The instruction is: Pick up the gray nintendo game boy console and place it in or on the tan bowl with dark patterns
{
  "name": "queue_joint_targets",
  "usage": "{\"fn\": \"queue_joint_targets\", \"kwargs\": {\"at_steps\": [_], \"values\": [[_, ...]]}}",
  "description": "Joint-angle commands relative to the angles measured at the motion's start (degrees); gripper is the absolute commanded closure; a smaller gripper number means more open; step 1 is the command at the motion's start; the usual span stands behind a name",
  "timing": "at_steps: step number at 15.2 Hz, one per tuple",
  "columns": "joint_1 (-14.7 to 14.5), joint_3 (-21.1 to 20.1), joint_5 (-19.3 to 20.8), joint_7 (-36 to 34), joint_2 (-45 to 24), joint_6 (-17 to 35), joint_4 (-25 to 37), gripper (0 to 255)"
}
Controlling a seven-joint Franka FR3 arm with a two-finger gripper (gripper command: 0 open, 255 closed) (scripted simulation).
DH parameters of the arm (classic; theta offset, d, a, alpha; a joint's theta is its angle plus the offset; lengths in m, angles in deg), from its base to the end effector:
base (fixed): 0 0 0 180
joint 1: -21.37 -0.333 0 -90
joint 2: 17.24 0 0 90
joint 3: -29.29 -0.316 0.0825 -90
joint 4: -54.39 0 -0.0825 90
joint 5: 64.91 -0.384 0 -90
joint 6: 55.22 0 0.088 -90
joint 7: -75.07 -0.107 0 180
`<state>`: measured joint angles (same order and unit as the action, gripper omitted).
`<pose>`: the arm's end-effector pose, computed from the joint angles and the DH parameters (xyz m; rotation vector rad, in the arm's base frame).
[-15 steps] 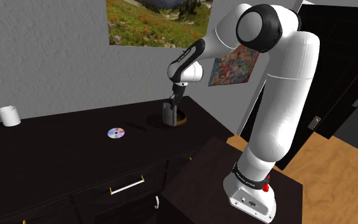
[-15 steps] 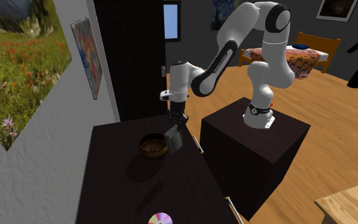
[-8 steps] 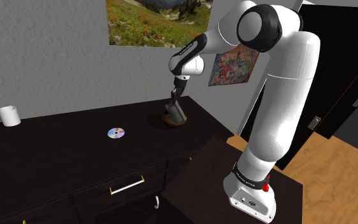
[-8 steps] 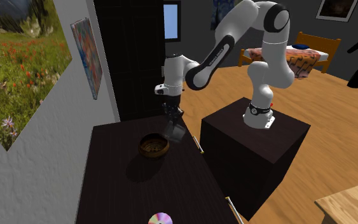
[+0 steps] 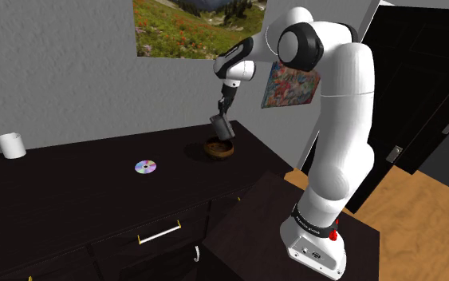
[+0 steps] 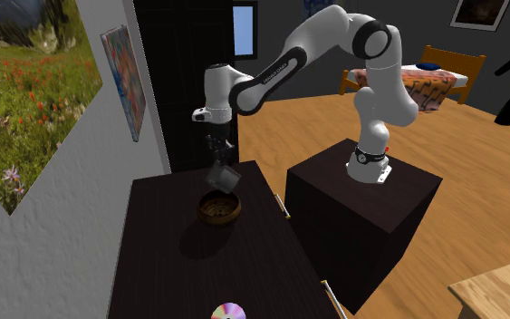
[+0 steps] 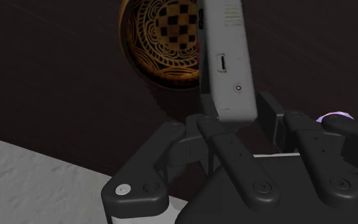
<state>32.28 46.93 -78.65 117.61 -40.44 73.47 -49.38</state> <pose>0.5798 -0.2904 0.3326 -3.1059 -0.1950 -0.1342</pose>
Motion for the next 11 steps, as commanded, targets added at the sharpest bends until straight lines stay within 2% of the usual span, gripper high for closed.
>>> {"fn": "queue_joint_targets", "kwargs": {"at_steps": [1,11], "values": [[1.95,0.13,-0.71,1.54,-3.09,-3.14,5.97,255],[2.61,-0.98,-2.61,3.05,-7.11,2.63,4.02,255]]}}
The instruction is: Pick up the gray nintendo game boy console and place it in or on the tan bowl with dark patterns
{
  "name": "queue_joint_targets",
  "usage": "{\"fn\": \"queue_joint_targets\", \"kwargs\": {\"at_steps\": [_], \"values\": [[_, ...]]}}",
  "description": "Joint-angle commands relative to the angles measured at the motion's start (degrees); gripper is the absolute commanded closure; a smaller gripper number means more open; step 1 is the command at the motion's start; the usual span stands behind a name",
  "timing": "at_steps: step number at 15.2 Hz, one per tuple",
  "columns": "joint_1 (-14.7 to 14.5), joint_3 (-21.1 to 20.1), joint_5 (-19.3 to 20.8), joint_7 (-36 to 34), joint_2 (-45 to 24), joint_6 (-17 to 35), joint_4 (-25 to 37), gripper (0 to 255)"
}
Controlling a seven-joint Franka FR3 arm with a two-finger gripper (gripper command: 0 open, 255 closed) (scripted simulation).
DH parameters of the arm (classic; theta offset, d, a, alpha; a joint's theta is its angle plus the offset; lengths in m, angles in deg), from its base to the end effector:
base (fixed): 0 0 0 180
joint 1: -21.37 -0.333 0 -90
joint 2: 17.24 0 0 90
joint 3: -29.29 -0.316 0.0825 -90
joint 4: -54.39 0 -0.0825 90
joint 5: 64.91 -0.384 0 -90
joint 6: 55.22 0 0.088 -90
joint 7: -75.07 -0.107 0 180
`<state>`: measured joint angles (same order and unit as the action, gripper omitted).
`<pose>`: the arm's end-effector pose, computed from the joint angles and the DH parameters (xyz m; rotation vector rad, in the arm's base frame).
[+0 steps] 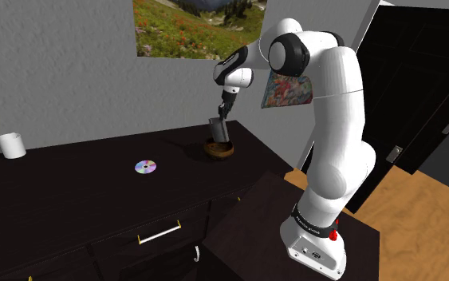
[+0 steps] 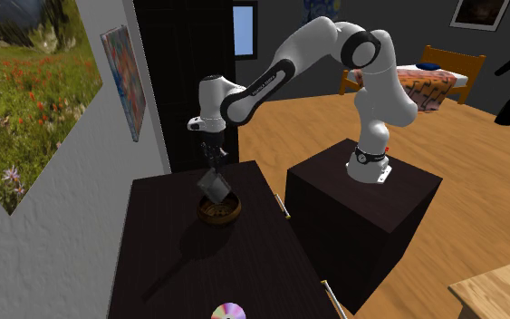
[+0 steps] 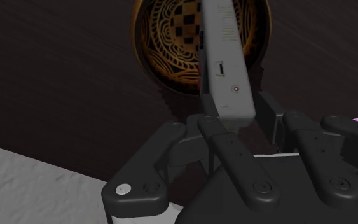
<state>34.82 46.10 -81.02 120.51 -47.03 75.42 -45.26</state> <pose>0.5906 -0.3148 0.2935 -3.1051 -0.1967 -0.1329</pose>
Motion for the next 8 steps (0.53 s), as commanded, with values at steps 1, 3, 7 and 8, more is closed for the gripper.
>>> {"fn": "queue_joint_targets", "kwargs": {"at_steps": [1,3,7,8], "values": [[0.14,-0.28,-0.44,0.3,-0.97,1.23,-0.23,255],[0.31,-0.54,-0.85,0.62,-1.88,2.32,-0.43,255],[0.68,-1.1,-1.68,1.26,-3.81,4.43,-0.68,255],[0.78,-1.25,-1.88,1.42,-4.31,4.95,-0.71,255]]}}
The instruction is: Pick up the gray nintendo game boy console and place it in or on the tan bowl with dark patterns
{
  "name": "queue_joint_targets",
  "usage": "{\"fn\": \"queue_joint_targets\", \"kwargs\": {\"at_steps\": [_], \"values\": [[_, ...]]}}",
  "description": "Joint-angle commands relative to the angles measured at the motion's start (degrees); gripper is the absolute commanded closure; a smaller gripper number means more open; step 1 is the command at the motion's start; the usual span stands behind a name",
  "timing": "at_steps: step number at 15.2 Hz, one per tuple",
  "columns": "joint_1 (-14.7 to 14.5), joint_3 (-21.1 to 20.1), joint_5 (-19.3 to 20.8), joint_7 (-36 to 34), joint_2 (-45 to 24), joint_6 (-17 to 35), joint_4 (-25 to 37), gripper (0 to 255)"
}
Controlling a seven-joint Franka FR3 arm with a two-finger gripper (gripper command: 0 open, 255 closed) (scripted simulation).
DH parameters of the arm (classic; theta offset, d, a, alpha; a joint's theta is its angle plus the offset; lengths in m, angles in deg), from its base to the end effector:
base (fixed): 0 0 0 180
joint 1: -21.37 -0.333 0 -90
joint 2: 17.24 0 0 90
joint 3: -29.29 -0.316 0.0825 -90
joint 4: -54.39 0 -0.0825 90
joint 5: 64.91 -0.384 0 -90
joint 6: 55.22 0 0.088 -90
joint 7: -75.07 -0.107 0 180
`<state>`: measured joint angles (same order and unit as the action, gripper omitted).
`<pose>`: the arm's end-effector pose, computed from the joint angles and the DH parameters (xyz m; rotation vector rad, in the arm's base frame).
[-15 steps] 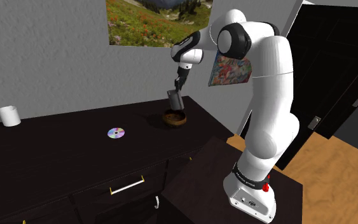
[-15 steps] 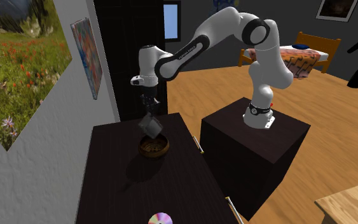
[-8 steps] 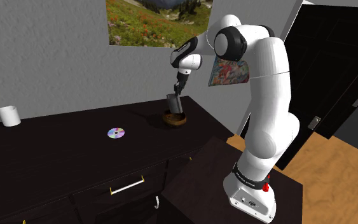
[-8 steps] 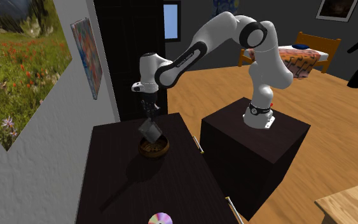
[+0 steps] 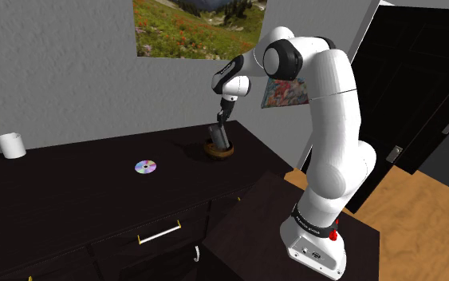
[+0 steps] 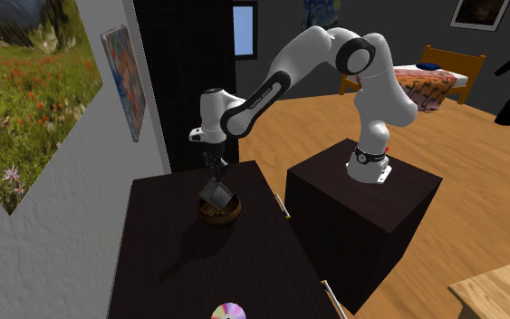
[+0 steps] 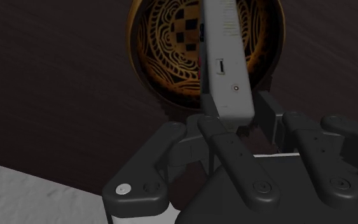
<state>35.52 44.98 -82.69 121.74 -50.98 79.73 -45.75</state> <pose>0.5916 -0.3147 0.2503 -3.1052 -0.1965 -0.1329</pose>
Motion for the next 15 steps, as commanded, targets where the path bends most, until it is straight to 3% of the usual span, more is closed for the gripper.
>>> {"fn": "queue_joint_targets", "kwargs": {"at_steps": [1,11,12,15], "values": [[0.18,-0.29,-0.42,0.36,-0.87,1.15,-0.23,255],[0.42,-0.64,-0.88,0.71,-2.04,2.28,-0.22,255],[0.41,-0.64,-0.88,0.71,-2.04,2.29,-0.23,0],[0.42,-0.64,-0.88,0.72,-2.03,2.29,-0.24,0]]}}
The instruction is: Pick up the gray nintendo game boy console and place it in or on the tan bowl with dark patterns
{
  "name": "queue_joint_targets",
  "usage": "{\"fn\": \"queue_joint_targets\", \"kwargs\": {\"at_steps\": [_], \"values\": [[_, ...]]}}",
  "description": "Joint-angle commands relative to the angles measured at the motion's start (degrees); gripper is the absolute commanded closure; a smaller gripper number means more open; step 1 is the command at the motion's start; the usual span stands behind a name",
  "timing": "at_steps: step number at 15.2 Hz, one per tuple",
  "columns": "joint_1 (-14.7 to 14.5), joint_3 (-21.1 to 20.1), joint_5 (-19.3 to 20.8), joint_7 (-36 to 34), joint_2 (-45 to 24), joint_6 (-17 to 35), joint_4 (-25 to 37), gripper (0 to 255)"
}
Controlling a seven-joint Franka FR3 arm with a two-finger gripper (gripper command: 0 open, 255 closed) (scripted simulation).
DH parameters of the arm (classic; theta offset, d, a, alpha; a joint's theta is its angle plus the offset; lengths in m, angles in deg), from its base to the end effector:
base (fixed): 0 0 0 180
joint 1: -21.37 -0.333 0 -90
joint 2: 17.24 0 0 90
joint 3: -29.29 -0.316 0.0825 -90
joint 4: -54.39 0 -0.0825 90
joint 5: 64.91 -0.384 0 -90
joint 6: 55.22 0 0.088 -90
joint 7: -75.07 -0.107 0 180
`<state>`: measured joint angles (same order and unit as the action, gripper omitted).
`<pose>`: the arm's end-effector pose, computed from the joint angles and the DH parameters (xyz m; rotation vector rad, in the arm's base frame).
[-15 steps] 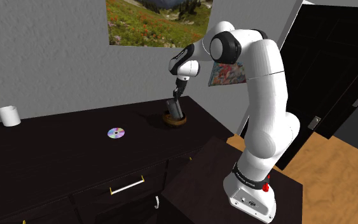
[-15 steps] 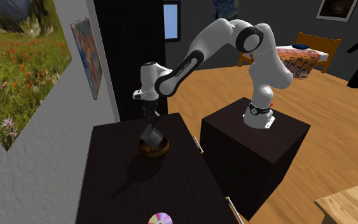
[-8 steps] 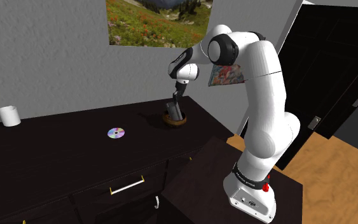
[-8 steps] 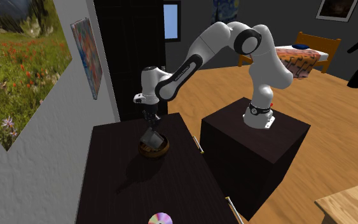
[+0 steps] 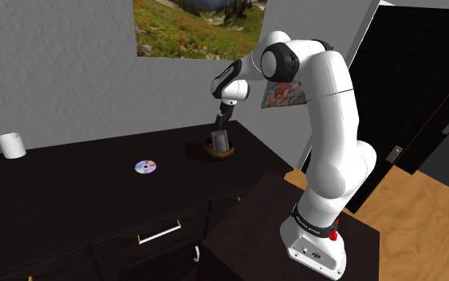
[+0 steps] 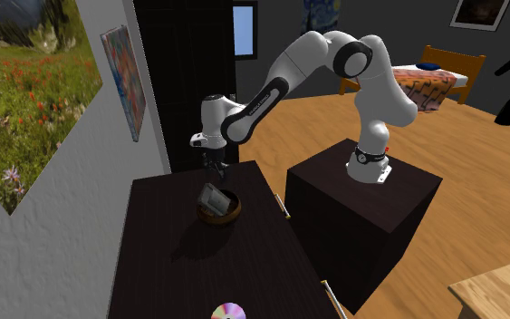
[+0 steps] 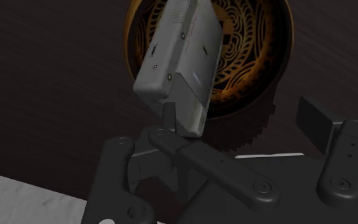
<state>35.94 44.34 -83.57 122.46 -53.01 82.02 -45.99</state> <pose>0.5909 -0.3146 0.2282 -3.1057 -0.1967 -0.1346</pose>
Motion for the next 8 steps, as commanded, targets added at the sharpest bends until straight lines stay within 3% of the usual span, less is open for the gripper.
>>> {"fn": "queue_joint_targets", "kwargs": {"at_steps": [1,8], "values": [[0.0,0.0,0.0,0.0,0.0,0.0,0.0,0],[-0.78,1.47,1.93,-1.15,5.1,-4.63,-0.36,0]]}}
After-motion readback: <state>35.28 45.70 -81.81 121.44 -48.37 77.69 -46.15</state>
